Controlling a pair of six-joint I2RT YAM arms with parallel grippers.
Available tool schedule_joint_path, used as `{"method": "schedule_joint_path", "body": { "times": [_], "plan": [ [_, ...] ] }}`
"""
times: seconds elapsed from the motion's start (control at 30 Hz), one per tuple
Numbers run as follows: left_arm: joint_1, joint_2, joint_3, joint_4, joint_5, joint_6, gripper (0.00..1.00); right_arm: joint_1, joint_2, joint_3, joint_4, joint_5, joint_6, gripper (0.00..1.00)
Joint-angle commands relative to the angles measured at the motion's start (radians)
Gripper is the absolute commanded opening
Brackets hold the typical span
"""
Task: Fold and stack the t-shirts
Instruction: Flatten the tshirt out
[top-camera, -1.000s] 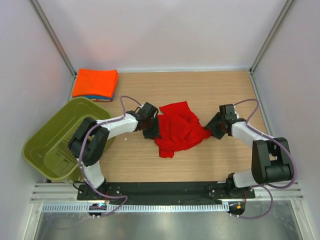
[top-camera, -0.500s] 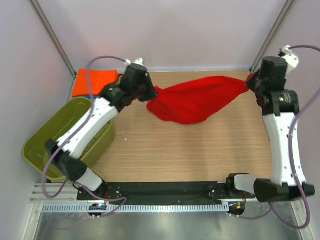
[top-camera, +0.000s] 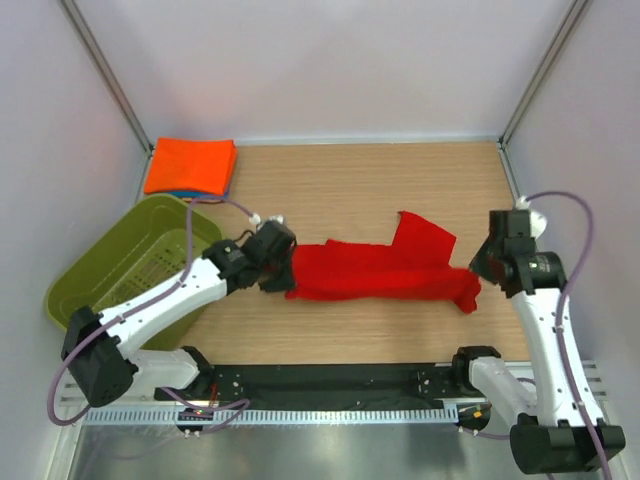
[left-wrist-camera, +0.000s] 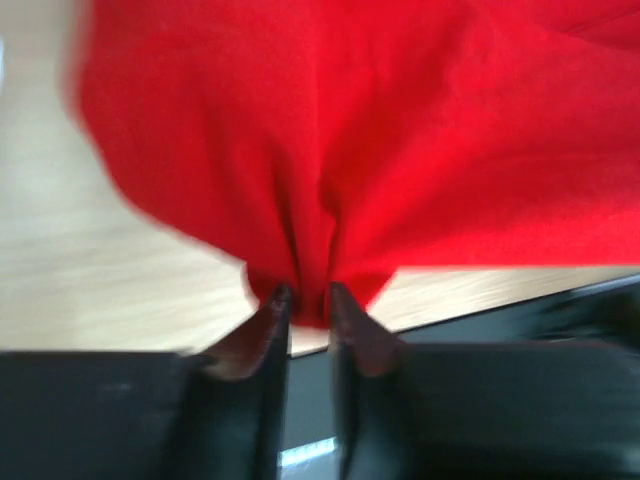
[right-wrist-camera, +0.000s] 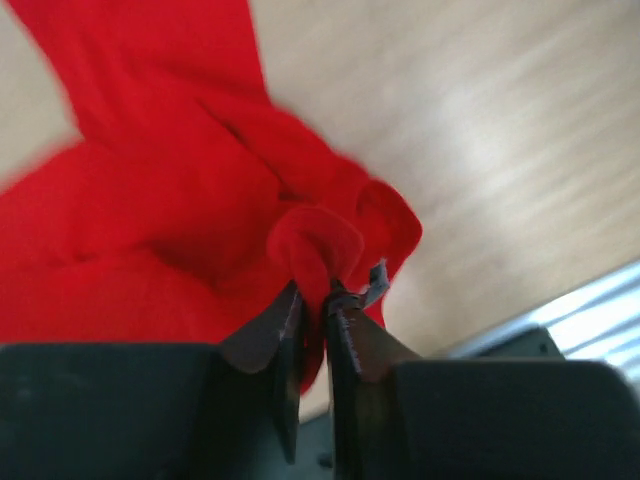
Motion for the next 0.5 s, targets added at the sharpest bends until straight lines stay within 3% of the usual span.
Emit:
{"method": "schedule_joint_path", "body": {
  "times": [0.0, 0.03, 0.07, 0.17, 0.27, 0.37, 0.47],
  "plan": [
    [-0.024, -0.065, -0.12, 0.027, 0.036, -0.061, 0.31, -0.001, -0.001, -0.116, 0.005, -0.17, 0.054, 0.23],
    [-0.025, -0.09, -0.142, 0.029, 0.027, -0.062, 0.38, -0.001, 0.007, -0.098, 0.008, -0.164, 0.057, 0.36],
    [-0.026, -0.097, -0.152, 0.029, -0.004, -0.062, 0.53, 0.001, 0.019, -0.078, 0.0, -0.149, 0.103, 0.42],
    [-0.015, -0.07, -0.108, 0.049, -0.05, -0.029, 0.72, -0.001, 0.088, -0.027, 0.07, -0.121, 0.157, 0.63],
    [0.028, 0.058, -0.03, 0.054, -0.038, 0.043, 0.72, -0.001, 0.255, 0.011, 0.19, -0.135, 0.166, 0.68],
    [0.106, 0.186, 0.071, 0.055, -0.026, 0.101, 0.71, -0.001, 0.478, 0.071, 0.36, -0.266, 0.028, 0.66],
    [0.164, 0.252, 0.133, 0.073, -0.001, 0.135, 0.71, -0.001, 0.73, 0.23, 0.347, -0.245, -0.033, 0.66]
  ]
}}
